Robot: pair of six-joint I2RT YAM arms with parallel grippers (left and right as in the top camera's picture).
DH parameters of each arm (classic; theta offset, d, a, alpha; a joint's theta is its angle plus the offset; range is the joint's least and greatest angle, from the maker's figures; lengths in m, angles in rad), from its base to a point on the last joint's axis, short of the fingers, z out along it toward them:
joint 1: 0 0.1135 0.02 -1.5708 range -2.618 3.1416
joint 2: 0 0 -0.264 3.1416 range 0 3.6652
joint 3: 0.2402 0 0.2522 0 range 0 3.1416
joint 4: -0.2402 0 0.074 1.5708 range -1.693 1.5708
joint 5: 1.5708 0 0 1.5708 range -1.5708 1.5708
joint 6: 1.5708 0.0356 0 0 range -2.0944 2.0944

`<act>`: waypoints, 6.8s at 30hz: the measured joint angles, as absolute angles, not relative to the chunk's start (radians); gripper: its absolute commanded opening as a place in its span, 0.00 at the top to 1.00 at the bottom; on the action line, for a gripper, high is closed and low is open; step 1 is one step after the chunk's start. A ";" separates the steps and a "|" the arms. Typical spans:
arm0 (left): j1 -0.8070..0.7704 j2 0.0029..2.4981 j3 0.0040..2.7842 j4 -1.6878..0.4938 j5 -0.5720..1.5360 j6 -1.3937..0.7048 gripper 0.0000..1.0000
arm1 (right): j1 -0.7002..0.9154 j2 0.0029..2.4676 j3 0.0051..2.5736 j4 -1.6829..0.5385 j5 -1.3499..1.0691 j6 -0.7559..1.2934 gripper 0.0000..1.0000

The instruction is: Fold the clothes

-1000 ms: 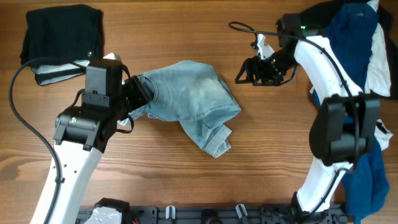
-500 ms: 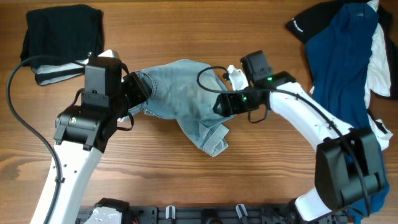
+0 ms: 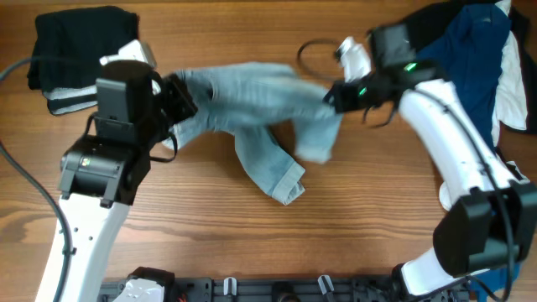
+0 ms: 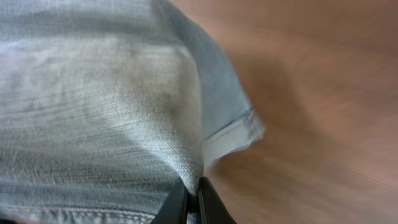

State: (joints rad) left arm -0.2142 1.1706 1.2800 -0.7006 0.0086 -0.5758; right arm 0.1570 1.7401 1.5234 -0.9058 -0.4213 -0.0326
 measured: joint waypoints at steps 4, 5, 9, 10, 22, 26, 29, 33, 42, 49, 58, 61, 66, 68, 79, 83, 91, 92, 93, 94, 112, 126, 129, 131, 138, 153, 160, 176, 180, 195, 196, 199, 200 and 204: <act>-0.216 1.176 1.377 -0.662 0.028 -0.569 0.96 | 0.079 1.736 1.807 -1.085 -0.434 -0.116 0.96; -0.217 1.177 1.413 -0.659 0.039 -0.565 0.96 | 0.064 1.734 1.857 -1.111 -0.442 -0.127 0.96; -0.218 1.181 1.475 -0.781 0.100 -0.551 0.96 | 0.044 1.721 1.887 -1.209 -0.445 -0.168 0.96; -0.217 1.192 1.476 -0.852 0.102 -0.550 0.96 | 0.043 1.724 1.873 -1.227 -0.442 -0.178 0.96; -0.216 1.293 1.514 -0.612 0.166 -0.527 0.96 | 0.030 1.748 1.852 -1.157 -0.438 -0.181 0.95; -0.216 1.295 1.531 -0.763 0.166 -0.509 0.96 | 0.031 1.748 1.851 -1.169 -0.427 -0.181 0.96; -0.216 1.326 1.540 -0.921 0.158 -0.474 0.96 | 0.030 1.750 1.851 -1.182 -0.414 -0.181 0.96; -0.215 1.415 1.542 -1.080 0.155 -0.448 0.96 | 0.028 1.773 1.851 -1.275 -0.403 -0.181 0.92; -0.279 1.415 1.514 -1.364 0.229 -0.412 0.36 | 0.024 1.782 1.850 -1.459 -0.316 -0.147 0.26; -0.522 1.435 1.308 -1.323 0.262 -0.466 0.00 | 0.024 1.782 1.850 -1.336 -0.301 -0.116 0.21; -0.199 1.472 1.295 -1.158 0.064 -0.576 0.00 | 0.032 1.814 1.850 -1.202 -0.331 -0.109 0.21; -0.110 1.567 1.245 -1.142 0.046 -0.594 0.00 | 0.056 1.882 1.849 -1.194 -0.336 -0.109 0.21; 0.035 1.629 1.114 -0.971 0.032 -0.648 0.07 | 0.064 1.939 1.848 -1.175 -0.339 -0.109 0.20; 0.049 1.633 1.043 -0.880 0.038 -0.656 0.15 | 0.064 1.940 1.848 -1.164 -0.340 -0.110 0.20; 0.048 1.694 0.905 -0.552 0.012 -0.692 0.96 | 0.064 1.942 1.848 -1.161 -0.340 -0.109 0.21; 0.094 1.708 1.021 -0.527 -0.098 -0.668 0.96 | 0.064 1.942 1.848 -1.141 -0.340 -0.109 0.21; 0.078 1.713 1.481 -0.606 -0.143 -0.508 0.96 | 0.090 1.942 1.848 -1.143 -0.377 -0.105 0.25; 0.070 1.713 1.505 -0.607 -0.125 -0.501 0.96 | 0.102 1.942 1.848 -1.143 -0.385 -0.105 0.25; 0.068 1.711 1.518 -0.606 -0.113 -0.498 0.96 | 0.108 1.942 1.848 -1.141 -0.389 -0.098 0.24; 0.067 1.707 1.525 -0.602 -0.107 -0.495 0.96 | 0.110 1.942 1.848 -1.134 -0.393 -0.094 0.24; -0.024 1.585 1.591 -0.780 -0.348 -0.393 0.96 | 0.126 2.004 1.848 -1.098 -0.551 -0.099 0.38; -0.421 1.542 1.617 -0.480 -0.091 -0.515 0.96 | 0.128 2.007 1.842 -0.852 -0.728 0.258 0.37; -0.579 1.571 1.623 -0.266 -0.103 -0.523 0.96 | -0.058 2.007 1.842 -0.845 -0.768 0.255 0.37; -0.665 1.599 1.624 -0.180 -0.111 -0.522 0.96 | -0.170 2.007 1.842 -0.846 -0.804 0.239 0.37; -0.728 1.617 1.625 -0.307 -0.306 -0.446 0.96 | -0.223 2.007 1.842 -0.882 -0.863 0.170 0.36; -0.470 1.615 1.638 -1.023 -0.586 -0.551 0.96 | 0.040 2.061 1.841 -0.767 -0.477 0.183 0.30; -0.418 1.615 1.638 -1.047 -0.586 -0.572 0.96 | 0.059 2.304 1.840 -0.715 -0.440 0.319 0.41; -0.416 1.615 1.638 -0.998 -0.596 -0.574 0.96 | 0.117 2.388 1.839 -0.491 -0.410 0.574 0.96; -0.396 1.585 1.636 -0.875 -0.636 -0.522 0.96 | -0.003 2.230 1.835 -0.627 -0.410 0.480 0.96; -0.743 1.045 1.634 -0.621 -0.677 -0.354 0.96 | -0.516 1.215 1.837 -1.048 -0.552 0.266 0.96; -0.765 1.024 1.634 -0.613 -0.688 -0.343 0.96 | -0.537 1.176 1.837 -1.054 -0.551 0.255 0.96; -0.796 0.997 1.634 -0.615 -0.768 -0.315 0.96 | -0.547 1.138 1.842 -1.053 -0.562 0.236 0.96; -0.798 1.003 1.634 -0.621 -0.787 -0.313 0.96 | -0.547 1.151 1.842 -1.047 -0.569 0.235 0.96; -0.753 1.119 1.634 -0.628 -0.849 -0.304 0.96 | -0.508 1.340 1.843 -0.998 -0.602 0.230 0.96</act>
State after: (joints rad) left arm -0.7532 1.1194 1.6337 -0.6281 -0.8486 -0.3042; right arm -0.5076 1.3403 1.8427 -0.9981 -0.6022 0.2298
